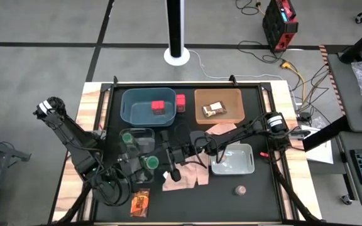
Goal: Sort spices by type
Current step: Put the green seasoning bottle into the transparent bin
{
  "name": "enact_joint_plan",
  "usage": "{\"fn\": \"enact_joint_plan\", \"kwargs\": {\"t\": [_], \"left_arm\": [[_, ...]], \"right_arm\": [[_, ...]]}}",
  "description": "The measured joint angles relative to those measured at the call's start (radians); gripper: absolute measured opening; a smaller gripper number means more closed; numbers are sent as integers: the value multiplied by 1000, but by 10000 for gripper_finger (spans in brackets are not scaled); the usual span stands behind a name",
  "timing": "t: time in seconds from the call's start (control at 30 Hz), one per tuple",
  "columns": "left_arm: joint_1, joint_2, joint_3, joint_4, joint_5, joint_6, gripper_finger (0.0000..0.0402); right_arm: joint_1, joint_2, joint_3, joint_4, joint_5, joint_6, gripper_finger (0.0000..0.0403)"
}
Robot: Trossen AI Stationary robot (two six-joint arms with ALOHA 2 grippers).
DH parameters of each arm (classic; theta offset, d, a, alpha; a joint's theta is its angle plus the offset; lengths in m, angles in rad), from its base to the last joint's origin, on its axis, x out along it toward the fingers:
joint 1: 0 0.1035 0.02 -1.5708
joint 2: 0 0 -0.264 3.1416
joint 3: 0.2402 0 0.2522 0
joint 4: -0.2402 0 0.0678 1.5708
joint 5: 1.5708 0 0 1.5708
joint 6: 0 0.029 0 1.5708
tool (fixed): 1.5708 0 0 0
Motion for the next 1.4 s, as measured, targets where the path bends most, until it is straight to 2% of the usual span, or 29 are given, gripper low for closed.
{"fn": "enact_joint_plan", "kwargs": {"t": [0.2,0.33,0.5,0.63,0.93,1.27,1.4], "left_arm": [[2,-1,0,9,-50,-28,318],[2,-4,1,0,-51,-35,356],[-7,-13,44,-37,-37,-37,351],[-7,-12,99,-140,-21,-34,337],[13,-12,138,-217,37,10,321],[115,2,141,-206,80,65,321],[144,10,141,-141,119,128,321]], "right_arm": [[-4,-3,-3,-23,34,-23,190],[2,-52,-5,-192,156,-97,190],[17,-129,-10,-402,310,-134,190],[36,-148,-35,-474,394,-131,190],[48,-132,-43,-457,449,-105,190],[48,-132,-41,-407,446,-104,190],[48,-132,-41,-408,445,-104,190]]}}
